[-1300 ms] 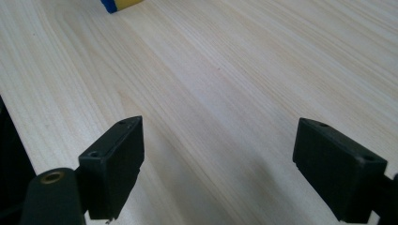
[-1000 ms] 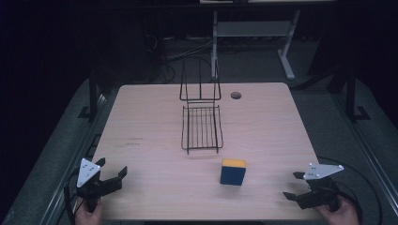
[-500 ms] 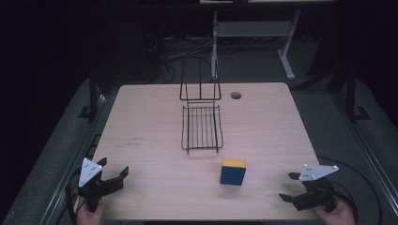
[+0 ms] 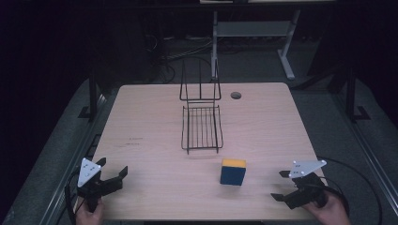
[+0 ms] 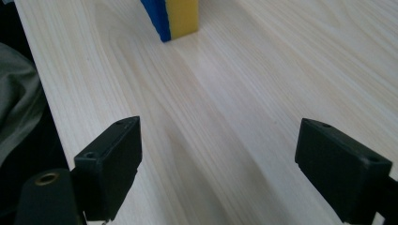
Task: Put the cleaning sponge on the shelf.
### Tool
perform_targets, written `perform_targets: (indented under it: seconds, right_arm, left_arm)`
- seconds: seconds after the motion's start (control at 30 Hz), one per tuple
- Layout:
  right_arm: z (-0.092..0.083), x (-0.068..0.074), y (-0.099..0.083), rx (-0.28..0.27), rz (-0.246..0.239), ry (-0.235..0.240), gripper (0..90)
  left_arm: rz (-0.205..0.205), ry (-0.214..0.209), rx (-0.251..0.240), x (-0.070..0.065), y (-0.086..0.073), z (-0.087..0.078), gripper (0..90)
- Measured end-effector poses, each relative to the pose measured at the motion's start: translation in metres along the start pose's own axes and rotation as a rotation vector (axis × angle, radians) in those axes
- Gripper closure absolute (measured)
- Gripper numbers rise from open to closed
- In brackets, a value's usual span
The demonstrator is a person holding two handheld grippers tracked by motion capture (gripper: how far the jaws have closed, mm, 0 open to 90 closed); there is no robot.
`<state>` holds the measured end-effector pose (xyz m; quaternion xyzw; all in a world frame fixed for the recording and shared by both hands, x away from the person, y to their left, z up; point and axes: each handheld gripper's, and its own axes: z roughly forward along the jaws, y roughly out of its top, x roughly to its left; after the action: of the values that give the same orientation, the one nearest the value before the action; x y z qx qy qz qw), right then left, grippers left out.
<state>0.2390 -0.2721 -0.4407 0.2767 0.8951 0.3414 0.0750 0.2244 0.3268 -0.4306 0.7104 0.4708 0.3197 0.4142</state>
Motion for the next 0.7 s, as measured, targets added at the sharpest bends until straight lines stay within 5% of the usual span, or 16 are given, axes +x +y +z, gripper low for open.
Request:
perform_targets:
  seconds: [0.7]
  right_arm:
    - [0.026,0.015,0.051,0.010,-0.143,0.091,14.7]
  left_arm:
    - [0.000,-0.004,-0.002,-0.001,0.000,0.000,14.1]
